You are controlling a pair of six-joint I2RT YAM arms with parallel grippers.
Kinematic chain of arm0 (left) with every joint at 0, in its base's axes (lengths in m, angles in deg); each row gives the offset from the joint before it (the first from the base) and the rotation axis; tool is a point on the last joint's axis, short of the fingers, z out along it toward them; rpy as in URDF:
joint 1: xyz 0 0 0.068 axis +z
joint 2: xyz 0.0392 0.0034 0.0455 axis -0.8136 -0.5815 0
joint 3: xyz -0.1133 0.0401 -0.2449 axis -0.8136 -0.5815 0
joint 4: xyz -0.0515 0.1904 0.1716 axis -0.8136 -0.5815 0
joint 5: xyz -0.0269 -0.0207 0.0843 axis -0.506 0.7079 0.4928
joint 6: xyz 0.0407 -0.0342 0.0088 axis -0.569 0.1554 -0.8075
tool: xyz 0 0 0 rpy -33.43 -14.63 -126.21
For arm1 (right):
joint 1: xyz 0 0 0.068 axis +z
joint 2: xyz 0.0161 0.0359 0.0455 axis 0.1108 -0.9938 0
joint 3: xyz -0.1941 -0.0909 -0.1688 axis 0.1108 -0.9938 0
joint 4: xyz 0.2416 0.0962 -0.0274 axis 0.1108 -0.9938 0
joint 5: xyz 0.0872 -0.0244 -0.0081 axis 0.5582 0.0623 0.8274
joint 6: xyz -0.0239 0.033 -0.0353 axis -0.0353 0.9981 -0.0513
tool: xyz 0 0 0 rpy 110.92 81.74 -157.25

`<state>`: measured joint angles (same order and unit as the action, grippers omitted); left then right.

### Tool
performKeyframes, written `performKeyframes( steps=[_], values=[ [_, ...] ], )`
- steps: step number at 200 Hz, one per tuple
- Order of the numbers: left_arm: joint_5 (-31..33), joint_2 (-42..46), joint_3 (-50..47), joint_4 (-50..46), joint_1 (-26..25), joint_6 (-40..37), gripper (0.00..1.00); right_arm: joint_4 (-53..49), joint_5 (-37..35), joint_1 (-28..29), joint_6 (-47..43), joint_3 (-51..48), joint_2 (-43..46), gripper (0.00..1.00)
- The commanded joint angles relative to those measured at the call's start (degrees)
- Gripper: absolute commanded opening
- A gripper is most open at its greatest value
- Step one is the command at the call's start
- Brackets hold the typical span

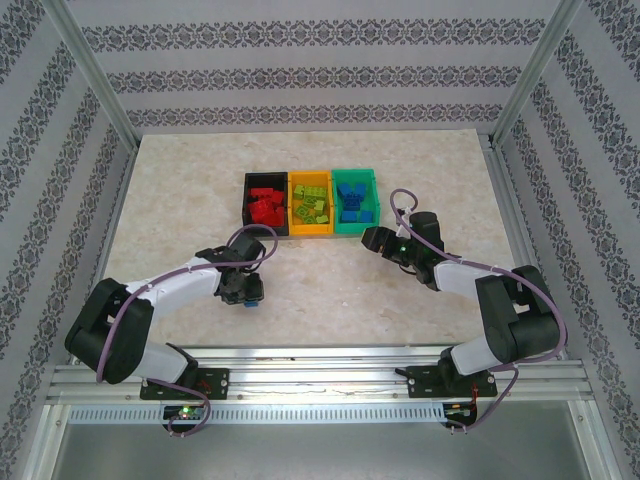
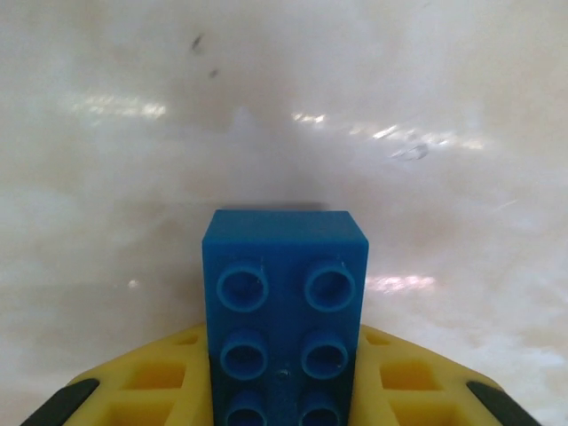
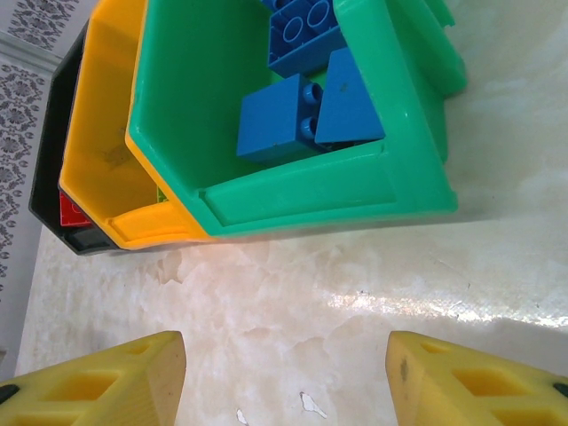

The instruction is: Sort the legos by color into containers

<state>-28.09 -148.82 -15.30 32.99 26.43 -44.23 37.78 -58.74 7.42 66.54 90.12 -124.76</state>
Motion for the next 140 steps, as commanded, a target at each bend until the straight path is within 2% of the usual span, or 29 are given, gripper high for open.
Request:
performKeyframes(
  steps=[1,36,80,140],
  values=[
    [-2.6,1.0,0.8,4.5,0.2,-0.7,0.22,0.8,-0.3,0.8,-0.8,1.5,-0.8,0.62],
    [-6.5,0.2,2.2,11.5,-0.4,-0.4,0.20,1.5,0.6,0.6,0.0,1.7,-1.7,0.62],
    [-6.6,-2.0,5.5,17.8,-2.5,-0.1,0.19,1.8,1.3,0.2,0.3,1.8,-2.4,0.62],
    [-8.8,-11.4,19.4,18.9,-4.3,-2.2,0.19,2.0,0.6,-0.6,0.2,1.1,-1.3,0.62]
  ],
)
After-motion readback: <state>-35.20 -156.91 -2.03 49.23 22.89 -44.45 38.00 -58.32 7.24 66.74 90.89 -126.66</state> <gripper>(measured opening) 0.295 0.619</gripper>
